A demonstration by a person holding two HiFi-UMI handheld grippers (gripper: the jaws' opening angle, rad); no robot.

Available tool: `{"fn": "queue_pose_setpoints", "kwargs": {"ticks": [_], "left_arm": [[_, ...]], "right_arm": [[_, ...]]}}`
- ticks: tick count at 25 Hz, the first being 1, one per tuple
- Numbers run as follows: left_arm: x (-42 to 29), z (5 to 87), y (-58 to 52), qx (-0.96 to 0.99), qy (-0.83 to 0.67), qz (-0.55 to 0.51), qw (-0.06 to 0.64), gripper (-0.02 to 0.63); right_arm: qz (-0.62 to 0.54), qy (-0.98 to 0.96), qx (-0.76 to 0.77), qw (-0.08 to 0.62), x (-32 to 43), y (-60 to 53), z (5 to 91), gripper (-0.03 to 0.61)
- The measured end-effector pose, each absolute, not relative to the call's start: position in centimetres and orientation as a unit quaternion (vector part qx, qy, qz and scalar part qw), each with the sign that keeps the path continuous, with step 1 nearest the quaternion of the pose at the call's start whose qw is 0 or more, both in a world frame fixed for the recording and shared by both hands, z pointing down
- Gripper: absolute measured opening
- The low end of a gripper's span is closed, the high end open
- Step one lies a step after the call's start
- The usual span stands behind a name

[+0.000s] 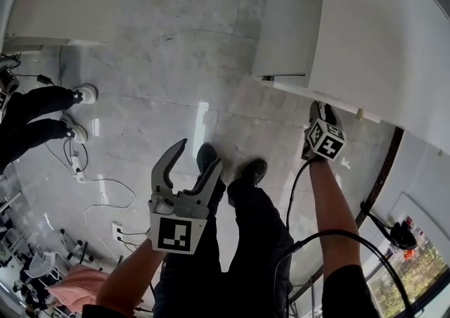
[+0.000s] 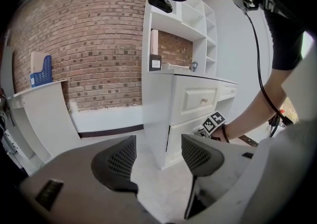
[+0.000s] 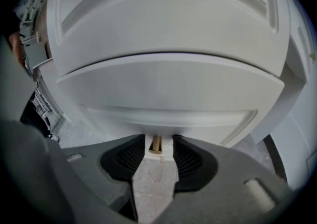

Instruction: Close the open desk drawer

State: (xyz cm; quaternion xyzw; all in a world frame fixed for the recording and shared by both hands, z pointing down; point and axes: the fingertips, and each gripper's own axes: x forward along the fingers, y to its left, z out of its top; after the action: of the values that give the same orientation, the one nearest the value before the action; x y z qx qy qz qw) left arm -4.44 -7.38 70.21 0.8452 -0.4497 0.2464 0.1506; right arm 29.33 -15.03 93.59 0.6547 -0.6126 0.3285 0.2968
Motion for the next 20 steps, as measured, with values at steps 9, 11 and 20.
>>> {"fn": "queue_pose_setpoints", "kwargs": {"ticks": [9,11,20], "left_arm": [[-4.5,68.8,-8.1,0.832,-0.477,0.230,0.163,0.281],[-4.4,67.7,-8.6,0.832,-0.482,0.225,0.157,0.281],[-4.8,58.3,-8.2,0.831,-0.506,0.183,0.140,0.281]], "right_arm": [[0.313,-0.638,0.634,0.305,28.3,-14.3,89.7,0.179],[0.301,-0.658,0.620,0.303,26.8,-13.4,87.1,0.178],[0.233,-0.752,0.566,0.244,17.9,-10.7,68.5,0.114]]}}
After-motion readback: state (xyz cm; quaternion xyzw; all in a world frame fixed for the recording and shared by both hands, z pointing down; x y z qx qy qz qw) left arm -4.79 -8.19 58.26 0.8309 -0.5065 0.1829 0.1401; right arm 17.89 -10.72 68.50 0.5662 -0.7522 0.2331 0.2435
